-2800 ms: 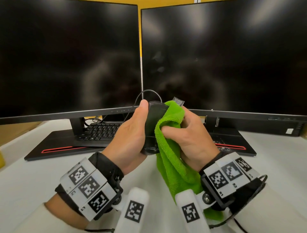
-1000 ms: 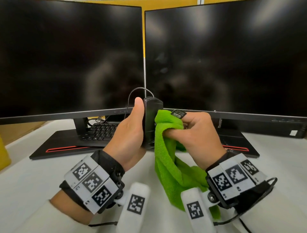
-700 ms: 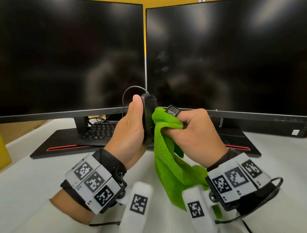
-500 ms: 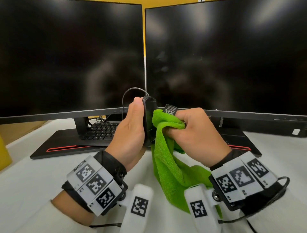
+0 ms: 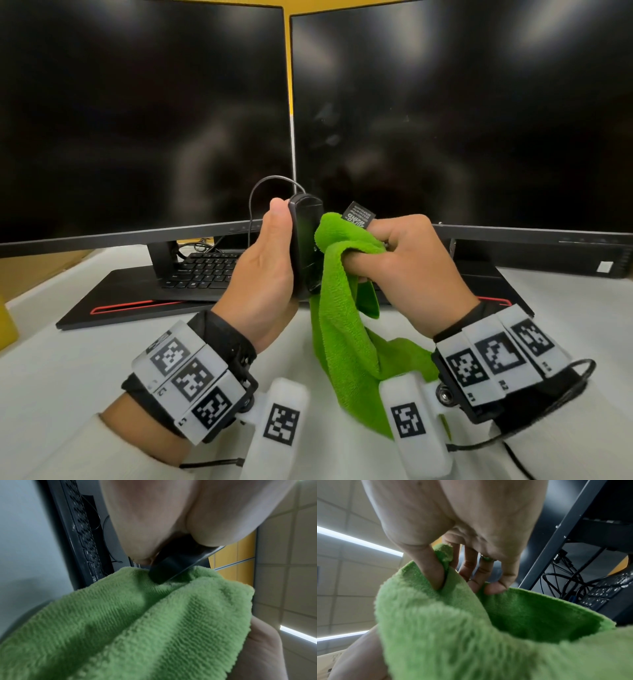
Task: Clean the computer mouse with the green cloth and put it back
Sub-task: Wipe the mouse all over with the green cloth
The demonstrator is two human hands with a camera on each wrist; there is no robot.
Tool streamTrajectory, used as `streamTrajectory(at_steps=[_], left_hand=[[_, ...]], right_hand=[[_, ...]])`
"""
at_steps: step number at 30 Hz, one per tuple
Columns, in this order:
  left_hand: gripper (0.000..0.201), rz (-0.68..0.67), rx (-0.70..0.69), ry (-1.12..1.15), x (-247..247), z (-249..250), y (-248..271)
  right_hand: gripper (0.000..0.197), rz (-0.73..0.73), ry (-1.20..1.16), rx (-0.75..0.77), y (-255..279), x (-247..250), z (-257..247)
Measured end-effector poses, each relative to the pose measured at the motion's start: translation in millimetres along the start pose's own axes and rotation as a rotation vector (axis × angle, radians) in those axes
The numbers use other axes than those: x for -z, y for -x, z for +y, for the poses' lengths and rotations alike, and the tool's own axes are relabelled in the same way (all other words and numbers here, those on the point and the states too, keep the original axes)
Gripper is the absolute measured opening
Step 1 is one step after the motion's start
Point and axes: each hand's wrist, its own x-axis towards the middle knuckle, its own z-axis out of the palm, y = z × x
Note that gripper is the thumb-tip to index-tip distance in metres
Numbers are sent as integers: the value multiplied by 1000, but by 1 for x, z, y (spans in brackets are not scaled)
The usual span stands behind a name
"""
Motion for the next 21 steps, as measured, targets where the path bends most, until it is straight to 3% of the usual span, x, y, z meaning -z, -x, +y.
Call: streamTrajectory(at_steps=[2, 7, 12, 15, 21], left_hand=[[69, 33, -22, 11, 1, -1, -1], [80, 40, -75, 49, 5, -3, -7], [80, 36, -97, 20, 6, -5, -9], [67, 27, -114, -17, 8, -6, -10], [70, 8, -166, -89, 9, -5, -9]], right_hand=[[31, -29, -1, 6, 2, -2, 0], [10, -93, 34, 79, 3, -8, 3], [16, -109, 98, 107, 4, -8, -3], [18, -111, 94, 115, 3, -7, -2], [20, -104, 100, 73, 3, -9, -1]])
